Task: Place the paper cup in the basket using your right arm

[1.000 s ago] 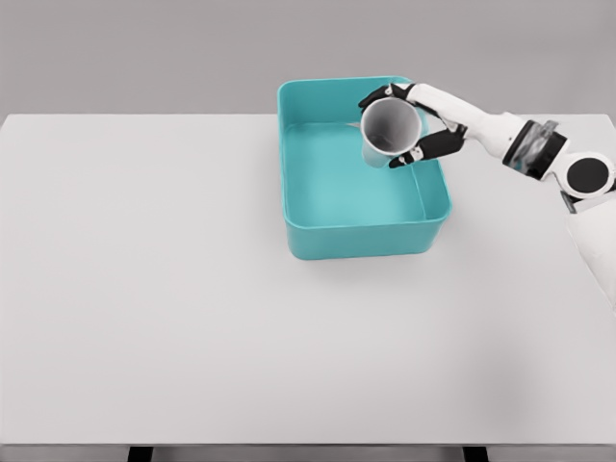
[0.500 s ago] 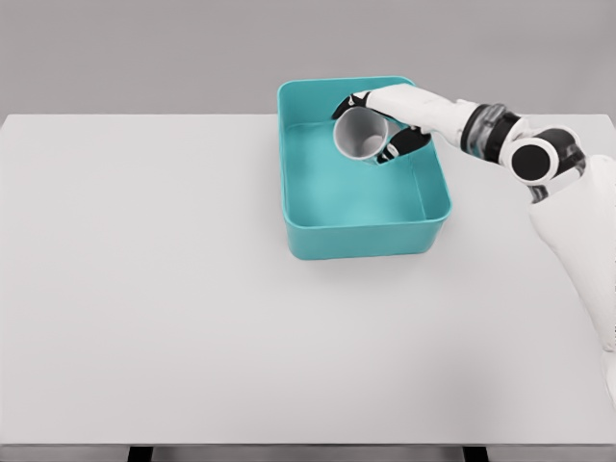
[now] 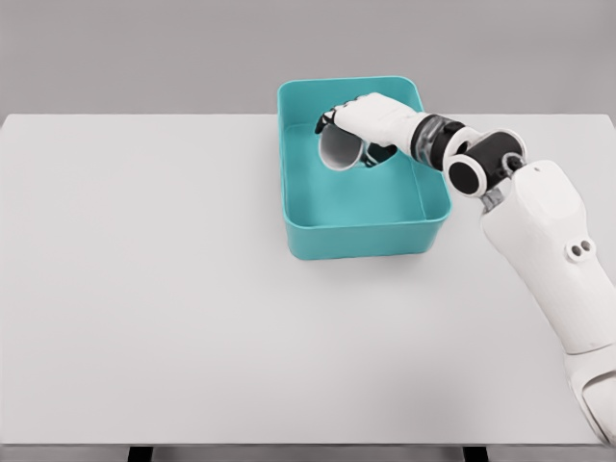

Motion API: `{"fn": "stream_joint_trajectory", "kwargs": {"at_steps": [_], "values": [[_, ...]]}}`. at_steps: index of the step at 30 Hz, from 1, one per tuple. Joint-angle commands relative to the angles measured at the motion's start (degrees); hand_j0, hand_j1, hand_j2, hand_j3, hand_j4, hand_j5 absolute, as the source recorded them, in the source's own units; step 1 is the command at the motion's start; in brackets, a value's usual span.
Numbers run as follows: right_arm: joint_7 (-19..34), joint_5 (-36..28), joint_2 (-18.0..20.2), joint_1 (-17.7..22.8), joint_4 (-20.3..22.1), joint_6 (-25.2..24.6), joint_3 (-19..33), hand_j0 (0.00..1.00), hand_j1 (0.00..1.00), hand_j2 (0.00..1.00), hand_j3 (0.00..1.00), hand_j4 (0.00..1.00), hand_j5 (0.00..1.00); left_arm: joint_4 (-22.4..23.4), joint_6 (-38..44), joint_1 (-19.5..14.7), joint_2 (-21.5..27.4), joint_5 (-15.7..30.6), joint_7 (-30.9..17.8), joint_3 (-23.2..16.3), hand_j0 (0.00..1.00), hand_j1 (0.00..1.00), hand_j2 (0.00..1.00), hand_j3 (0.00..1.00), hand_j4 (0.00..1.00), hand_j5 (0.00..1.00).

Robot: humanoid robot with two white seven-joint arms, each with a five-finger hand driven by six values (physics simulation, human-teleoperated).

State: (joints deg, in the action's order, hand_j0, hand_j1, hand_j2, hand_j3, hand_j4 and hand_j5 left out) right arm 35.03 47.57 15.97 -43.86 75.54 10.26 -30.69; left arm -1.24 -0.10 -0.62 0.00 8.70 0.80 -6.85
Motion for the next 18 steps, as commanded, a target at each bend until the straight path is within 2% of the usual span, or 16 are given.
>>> {"fn": "stream_joint_trajectory", "kwargs": {"at_steps": [1,7,8,10,12,14,15,16,18], "values": [[0.0,0.9,0.1,0.0,0.5,-1.1,0.2,1.0,1.0,1.0,1.0,1.0,1.0,0.0,0.0,0.0,0.0,0.0,0.0,0.0,1.0,1.0,1.0,1.0,1.0,1.0],[0.0,0.0,-0.2,0.0,0.4,-1.3,0.5,1.0,1.0,1.0,1.0,1.0,1.0,0.0,0.0,0.0,0.0,0.0,0.0,0.0,1.0,1.0,1.0,1.0,1.0,1.0],[0.0,-2.6,-0.1,0.0,0.4,-1.2,0.6,1.0,1.0,1.0,1.0,1.0,1.0,0.0,0.0,0.0,0.0,0.0,0.0,0.0,1.0,1.0,1.0,1.0,1.0,1.0],[0.0,-9.7,0.4,-0.3,0.6,-0.9,2.5,1.0,1.0,1.0,1.0,1.0,1.0,0.0,0.0,0.0,0.0,0.0,0.0,0.0,1.0,1.0,1.0,1.0,1.0,1.0],[0.0,-26.3,3.4,0.1,0.4,1.6,13.3,1.0,1.0,1.0,1.0,1.0,1.0,0.0,0.0,0.0,0.0,0.0,0.0,0.0,1.0,1.0,1.0,1.0,1.0,1.0],[0.0,-40.9,8.1,0.7,-0.1,4.1,18.5,1.0,1.0,1.0,1.0,1.0,1.0,0.0,-0.1,0.0,0.0,0.0,0.0,0.0,1.0,1.0,1.0,1.0,1.0,1.0],[0.0,-49.6,12.5,1.6,-0.5,4.2,20.7,1.0,1.0,1.0,1.0,1.0,1.0,0.0,0.0,0.0,0.0,0.0,0.0,0.0,1.0,1.0,1.0,1.0,1.0,1.0],[0.0,-52.6,15.5,3.9,-0.3,4.3,23.3,1.0,1.0,1.0,1.0,1.0,1.0,0.0,0.0,0.0,0.0,0.0,0.0,0.0,1.0,1.0,1.0,1.0,1.0,1.0],[0.0,-53.6,16.8,9.0,0.1,5.1,29.6,1.0,1.0,1.0,1.0,1.0,1.0,0.0,-0.1,0.0,0.0,0.0,0.0,0.0,1.0,1.0,1.0,1.0,1.0,1.0]]}}
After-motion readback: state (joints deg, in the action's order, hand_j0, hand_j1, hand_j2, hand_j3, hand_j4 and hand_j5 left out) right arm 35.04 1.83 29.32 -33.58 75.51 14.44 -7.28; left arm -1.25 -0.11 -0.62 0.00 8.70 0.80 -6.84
